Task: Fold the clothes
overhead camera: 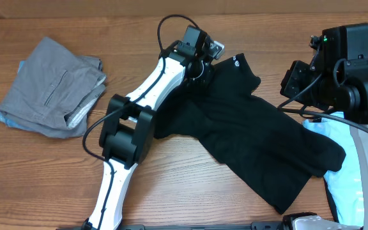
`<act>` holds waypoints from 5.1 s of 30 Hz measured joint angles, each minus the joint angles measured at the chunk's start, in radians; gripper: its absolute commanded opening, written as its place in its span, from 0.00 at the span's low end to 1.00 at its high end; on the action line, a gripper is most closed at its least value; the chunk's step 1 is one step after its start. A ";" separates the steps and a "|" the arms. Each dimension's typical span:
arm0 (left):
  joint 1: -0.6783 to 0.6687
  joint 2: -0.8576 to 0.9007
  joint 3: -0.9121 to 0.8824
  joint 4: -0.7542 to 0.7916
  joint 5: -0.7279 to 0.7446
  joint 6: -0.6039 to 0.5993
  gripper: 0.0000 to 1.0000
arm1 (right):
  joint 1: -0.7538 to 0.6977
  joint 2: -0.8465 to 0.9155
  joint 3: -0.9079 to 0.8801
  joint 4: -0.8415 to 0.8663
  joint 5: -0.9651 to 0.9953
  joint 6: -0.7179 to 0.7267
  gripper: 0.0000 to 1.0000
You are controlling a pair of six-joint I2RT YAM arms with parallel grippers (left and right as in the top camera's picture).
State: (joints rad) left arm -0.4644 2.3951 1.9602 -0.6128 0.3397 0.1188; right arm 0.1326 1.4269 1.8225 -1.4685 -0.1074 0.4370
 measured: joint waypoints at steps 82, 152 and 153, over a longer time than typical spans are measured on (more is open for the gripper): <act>0.381 -0.550 0.551 -1.074 -0.311 -0.116 0.71 | -0.434 0.576 -0.010 0.470 -0.354 -0.198 0.36; 0.558 -0.529 -0.465 -0.939 -0.435 -0.224 0.44 | -0.459 0.143 -0.954 0.341 0.002 0.079 0.26; 0.558 -0.529 -0.463 -0.932 -0.433 -0.224 0.43 | -0.459 0.143 -0.919 0.347 -0.010 0.066 0.26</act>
State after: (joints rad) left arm 0.0933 1.8664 1.4971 -1.5452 -0.0937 -0.1055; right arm -0.3264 1.5700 0.9031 -1.1213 -0.1173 0.5030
